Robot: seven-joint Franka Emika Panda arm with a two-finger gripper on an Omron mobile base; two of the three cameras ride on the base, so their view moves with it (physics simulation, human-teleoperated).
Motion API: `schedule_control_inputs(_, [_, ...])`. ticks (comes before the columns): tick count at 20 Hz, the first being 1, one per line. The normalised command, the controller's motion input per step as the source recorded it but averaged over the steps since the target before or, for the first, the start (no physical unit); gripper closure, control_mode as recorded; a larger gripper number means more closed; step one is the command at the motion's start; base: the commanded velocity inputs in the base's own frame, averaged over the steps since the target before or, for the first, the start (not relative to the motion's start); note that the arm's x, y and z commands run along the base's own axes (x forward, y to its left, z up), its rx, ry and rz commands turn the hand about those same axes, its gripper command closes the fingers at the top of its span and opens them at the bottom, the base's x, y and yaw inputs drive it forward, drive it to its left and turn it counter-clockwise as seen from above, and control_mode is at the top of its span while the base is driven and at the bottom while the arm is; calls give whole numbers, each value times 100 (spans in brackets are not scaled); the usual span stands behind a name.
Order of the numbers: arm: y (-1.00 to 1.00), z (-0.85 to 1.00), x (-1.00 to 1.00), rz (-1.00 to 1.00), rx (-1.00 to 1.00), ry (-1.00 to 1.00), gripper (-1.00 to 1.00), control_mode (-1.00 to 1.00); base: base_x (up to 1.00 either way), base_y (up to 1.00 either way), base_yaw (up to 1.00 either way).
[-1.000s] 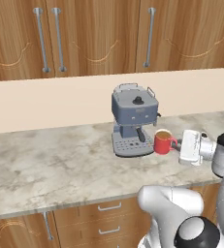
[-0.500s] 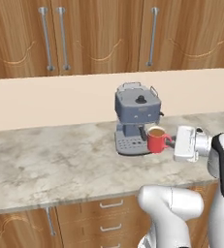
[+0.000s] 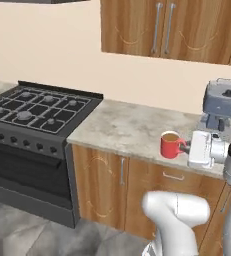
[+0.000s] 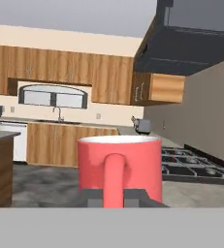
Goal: Pick up the brewed coffee from the coffee machine and place it next to the breakfast plate on the dining counter.
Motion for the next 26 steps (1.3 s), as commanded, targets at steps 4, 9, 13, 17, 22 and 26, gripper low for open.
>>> schedule_control_inputs(4, [0,0,0,0,0,0,100,100,-8,28,97])
schedule_control_inputs(9, [0,0,0,0,0,0,100,100,0,27,92])
schedule_control_inputs(13, [0,0,0,0,0,0,100,100,0,20,92])
schedule_control_inputs(17, [0,0,0,0,0,0,100,100,0,11,85])
schedule_control_inputs(22, [0,0,0,0,0,0,100,100,9,13,81])
schedule_control_inputs(26, [0,0,0,0,0,0,100,100,13,24,76])
